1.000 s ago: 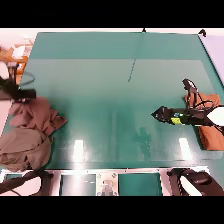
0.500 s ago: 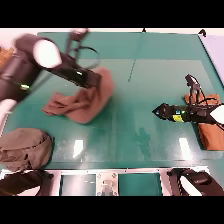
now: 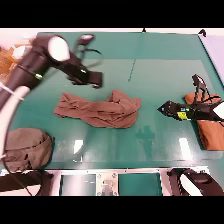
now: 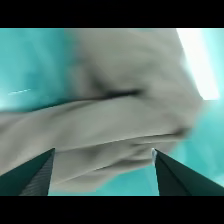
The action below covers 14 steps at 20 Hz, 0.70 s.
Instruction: Fold the shirts.
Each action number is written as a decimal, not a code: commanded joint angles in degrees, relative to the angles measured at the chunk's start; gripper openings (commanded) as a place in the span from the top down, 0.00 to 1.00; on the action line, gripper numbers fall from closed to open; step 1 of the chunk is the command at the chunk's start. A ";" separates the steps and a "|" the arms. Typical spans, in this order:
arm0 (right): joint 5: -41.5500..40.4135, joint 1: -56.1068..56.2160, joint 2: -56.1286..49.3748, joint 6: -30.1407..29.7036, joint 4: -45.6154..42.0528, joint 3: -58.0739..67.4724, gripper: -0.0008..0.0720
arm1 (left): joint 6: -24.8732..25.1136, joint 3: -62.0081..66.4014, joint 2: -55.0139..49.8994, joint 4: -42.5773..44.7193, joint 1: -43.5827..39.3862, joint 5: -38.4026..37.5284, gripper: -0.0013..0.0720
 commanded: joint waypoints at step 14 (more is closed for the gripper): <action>-3.56 0.07 -35.98 -25.35 30.38 1.55 0.42 | 13.18 -37.66 1.64 -13.33 25.03 23.63 0.03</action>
